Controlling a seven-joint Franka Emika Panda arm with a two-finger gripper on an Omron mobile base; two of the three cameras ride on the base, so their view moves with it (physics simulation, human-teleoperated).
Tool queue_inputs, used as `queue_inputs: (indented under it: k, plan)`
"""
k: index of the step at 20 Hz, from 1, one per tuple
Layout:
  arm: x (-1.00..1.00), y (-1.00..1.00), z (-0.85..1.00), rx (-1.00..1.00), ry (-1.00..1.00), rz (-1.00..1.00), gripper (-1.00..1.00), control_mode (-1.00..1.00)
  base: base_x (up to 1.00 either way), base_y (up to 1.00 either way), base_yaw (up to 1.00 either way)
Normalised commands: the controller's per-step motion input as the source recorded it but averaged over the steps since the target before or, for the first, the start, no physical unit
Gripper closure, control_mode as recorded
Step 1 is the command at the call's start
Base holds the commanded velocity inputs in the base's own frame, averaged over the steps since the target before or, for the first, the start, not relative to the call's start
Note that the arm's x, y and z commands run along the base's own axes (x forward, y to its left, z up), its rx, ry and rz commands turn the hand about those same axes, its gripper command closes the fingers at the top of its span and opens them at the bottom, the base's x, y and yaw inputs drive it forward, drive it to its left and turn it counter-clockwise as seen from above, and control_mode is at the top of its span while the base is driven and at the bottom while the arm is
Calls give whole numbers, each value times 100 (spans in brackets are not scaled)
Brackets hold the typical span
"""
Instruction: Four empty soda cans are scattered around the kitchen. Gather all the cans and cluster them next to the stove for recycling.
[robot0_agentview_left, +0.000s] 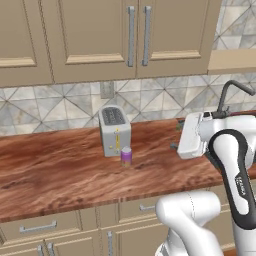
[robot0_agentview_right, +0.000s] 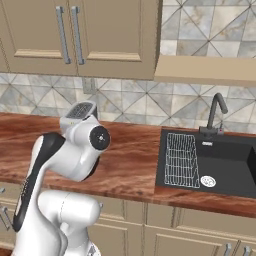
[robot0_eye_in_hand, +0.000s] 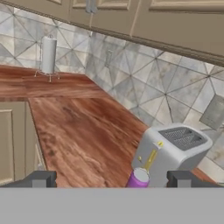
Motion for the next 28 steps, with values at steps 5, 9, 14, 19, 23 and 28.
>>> queue_inputs:
  k: [5, 9, 14, 19, 23, 28]
  plan:
    - [25, 3, -34, 0, -3, 6, -100, -100, 0, 0, 0]
    - [21, 3, -33, 0, -3, 5, -100, -100, 0, 0, 0]
    - [20, 4, -33, 0, -2, 4, -100, -100, 0, 0, 0]
    - [20, 8, -30, 0, 0, 4, -100, -100, 0, 0, 0]
    - [15, 13, -28, 0, 0, 3, -100, -100, 0, 0, 0]
    - [13, 16, -27, 0, 0, 3, -100, -100, 0, 0, 0]
